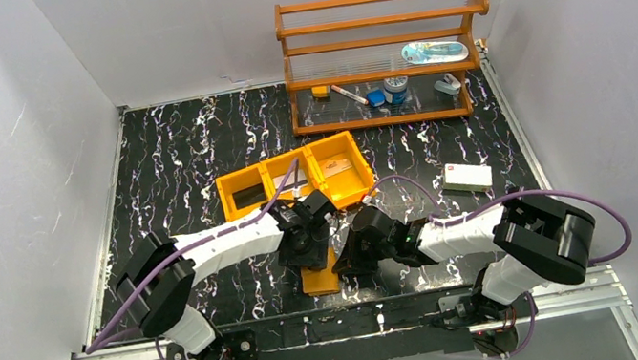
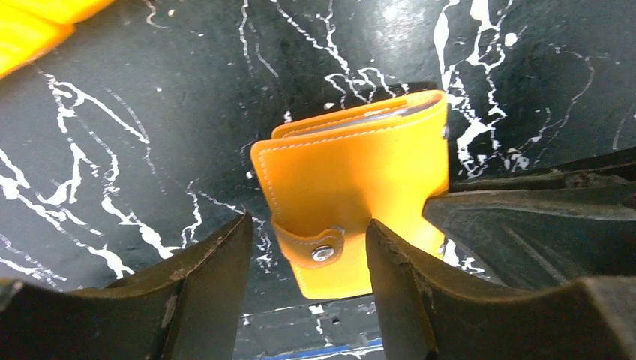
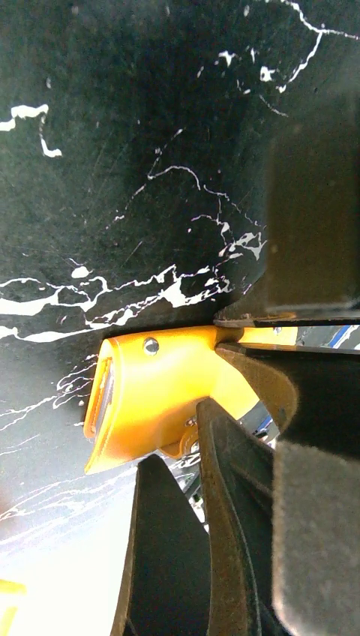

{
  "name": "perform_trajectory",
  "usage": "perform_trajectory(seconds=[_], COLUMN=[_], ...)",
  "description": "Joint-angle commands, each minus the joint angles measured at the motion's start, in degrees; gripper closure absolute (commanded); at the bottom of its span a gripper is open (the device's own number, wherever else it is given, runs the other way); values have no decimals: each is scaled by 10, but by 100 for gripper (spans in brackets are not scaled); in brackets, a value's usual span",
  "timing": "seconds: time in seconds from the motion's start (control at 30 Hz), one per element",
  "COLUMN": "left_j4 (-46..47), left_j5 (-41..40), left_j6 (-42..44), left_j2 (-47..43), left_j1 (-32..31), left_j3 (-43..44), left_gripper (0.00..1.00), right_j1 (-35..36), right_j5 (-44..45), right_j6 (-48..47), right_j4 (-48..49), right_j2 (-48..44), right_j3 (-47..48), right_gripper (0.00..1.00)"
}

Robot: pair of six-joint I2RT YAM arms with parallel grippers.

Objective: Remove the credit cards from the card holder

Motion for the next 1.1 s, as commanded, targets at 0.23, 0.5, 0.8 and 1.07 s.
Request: perform_trajectory(seconds=[0.23,0.5,0.8,1.07], left_j4=[-106,-113,-32,22], left_j5=[-71,-91,-45,-48], left_j6=[-3,-14,-15,-30], left_j2=[-34,-55,-65,-70], left_j1=[-3,-3,-3,-3], left_j3=[6,-5,-53,-71], left_gripper=[55,56,69,83], right_j1=[-8,-8,-9,-8], right_j5=[60,57,55,49], right_j6=[-7,-7,-8,-10], right_j4=[-54,-54,-54,-49], right_j2=[-2,-1,-1,2], right_j3=[-5,-5,-2,-2], right_gripper=[84,84,84,84])
